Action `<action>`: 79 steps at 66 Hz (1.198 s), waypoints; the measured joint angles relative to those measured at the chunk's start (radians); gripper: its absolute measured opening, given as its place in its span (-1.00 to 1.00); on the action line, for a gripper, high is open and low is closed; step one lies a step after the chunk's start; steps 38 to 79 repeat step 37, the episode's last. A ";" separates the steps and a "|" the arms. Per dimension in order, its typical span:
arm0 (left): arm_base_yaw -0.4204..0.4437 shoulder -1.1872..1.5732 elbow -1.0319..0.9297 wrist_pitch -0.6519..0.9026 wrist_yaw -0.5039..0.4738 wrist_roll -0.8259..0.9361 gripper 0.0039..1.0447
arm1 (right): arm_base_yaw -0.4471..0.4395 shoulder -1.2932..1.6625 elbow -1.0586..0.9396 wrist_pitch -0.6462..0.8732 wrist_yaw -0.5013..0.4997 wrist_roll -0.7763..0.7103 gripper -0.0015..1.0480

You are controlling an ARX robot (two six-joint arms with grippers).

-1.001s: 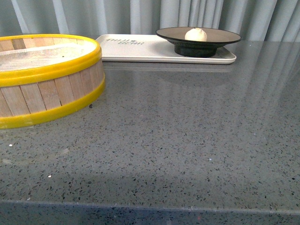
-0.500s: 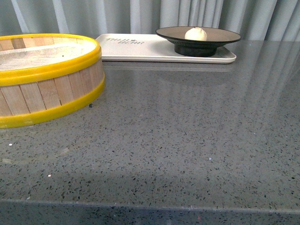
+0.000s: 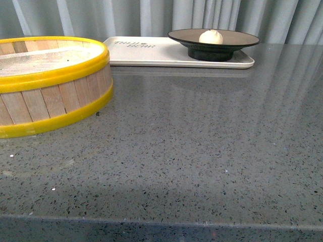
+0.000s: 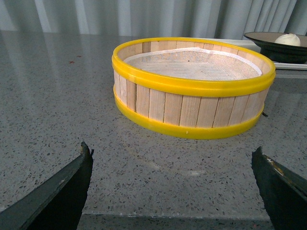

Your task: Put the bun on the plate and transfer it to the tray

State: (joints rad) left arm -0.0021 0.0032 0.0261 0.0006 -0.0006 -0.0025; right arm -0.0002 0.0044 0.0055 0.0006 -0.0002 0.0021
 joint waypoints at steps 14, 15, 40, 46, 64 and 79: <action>0.000 0.000 0.000 0.000 0.000 0.000 0.88 | 0.000 0.000 0.000 0.000 0.000 0.001 0.86; 0.000 0.000 0.000 0.000 0.000 0.000 0.88 | 0.000 0.000 0.000 0.000 0.000 0.001 0.84; 0.000 0.000 0.000 0.000 0.000 0.000 0.88 | 0.000 0.000 0.000 0.000 0.000 0.000 0.84; 0.000 0.000 0.000 0.000 0.000 0.000 0.88 | 0.000 0.000 0.000 0.000 0.000 0.000 0.84; 0.000 0.000 0.000 0.000 0.000 0.000 0.88 | 0.000 0.000 0.000 0.000 0.000 0.000 0.84; 0.000 0.000 0.000 0.000 0.000 0.000 0.88 | 0.000 0.000 0.000 0.000 0.000 0.000 0.84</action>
